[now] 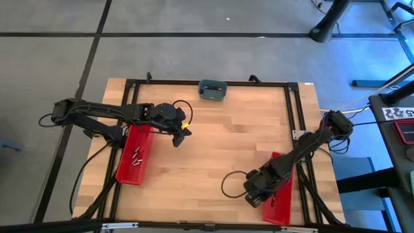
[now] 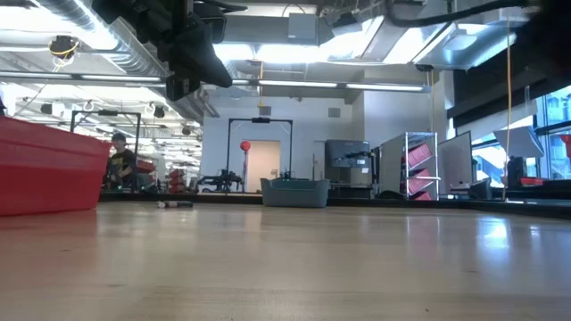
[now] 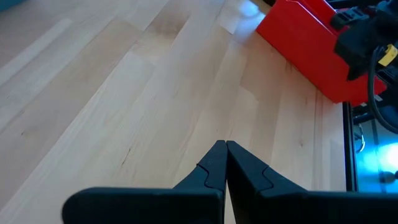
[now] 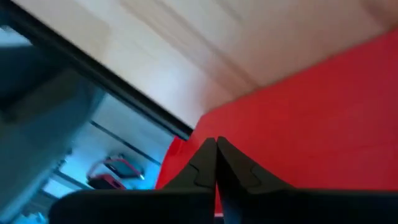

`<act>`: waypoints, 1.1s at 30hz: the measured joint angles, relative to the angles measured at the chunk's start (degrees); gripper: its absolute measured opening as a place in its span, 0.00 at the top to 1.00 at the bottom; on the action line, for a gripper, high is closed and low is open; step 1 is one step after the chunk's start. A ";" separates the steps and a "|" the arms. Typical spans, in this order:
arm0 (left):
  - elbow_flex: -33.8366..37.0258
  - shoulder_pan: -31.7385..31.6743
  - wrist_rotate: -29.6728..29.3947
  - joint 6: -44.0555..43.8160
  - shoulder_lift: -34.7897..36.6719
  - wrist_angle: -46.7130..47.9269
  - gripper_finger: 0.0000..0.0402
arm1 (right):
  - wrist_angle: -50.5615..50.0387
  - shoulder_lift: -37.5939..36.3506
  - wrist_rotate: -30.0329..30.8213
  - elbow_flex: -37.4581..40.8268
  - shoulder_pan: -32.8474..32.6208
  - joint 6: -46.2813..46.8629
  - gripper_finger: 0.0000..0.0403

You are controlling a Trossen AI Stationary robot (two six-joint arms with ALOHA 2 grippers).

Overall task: Sort batteries
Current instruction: Put the small brown battery into the right red bin

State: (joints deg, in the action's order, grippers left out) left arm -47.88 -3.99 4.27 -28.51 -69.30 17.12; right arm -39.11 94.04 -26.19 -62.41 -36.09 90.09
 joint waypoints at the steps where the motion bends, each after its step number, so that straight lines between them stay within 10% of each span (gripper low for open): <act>1: 0.00 0.00 0.00 0.00 0.00 0.01 1.00 | -0.54 0.00 -0.92 0.00 -0.57 -0.07 0.98; 10: 0.00 0.00 0.00 0.48 0.00 0.35 1.00 | -3.19 0.00 -1.48 -0.94 -3.34 -0.11 0.97; 18: -0.21 -0.23 -0.83 -1.50 0.02 2.15 1.00 | -2.97 -3.05 24.19 -7.92 2.42 -7.10 0.97; 33: -5.97 -22.34 -5.77 -4.64 -9.51 34.45 0.92 | 0.34 -4.74 26.79 -8.94 42.44 -48.54 0.96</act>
State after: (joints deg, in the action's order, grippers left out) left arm -53.84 -26.33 -1.50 -33.15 -78.81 51.58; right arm -38.78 89.30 0.61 -71.35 6.35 41.54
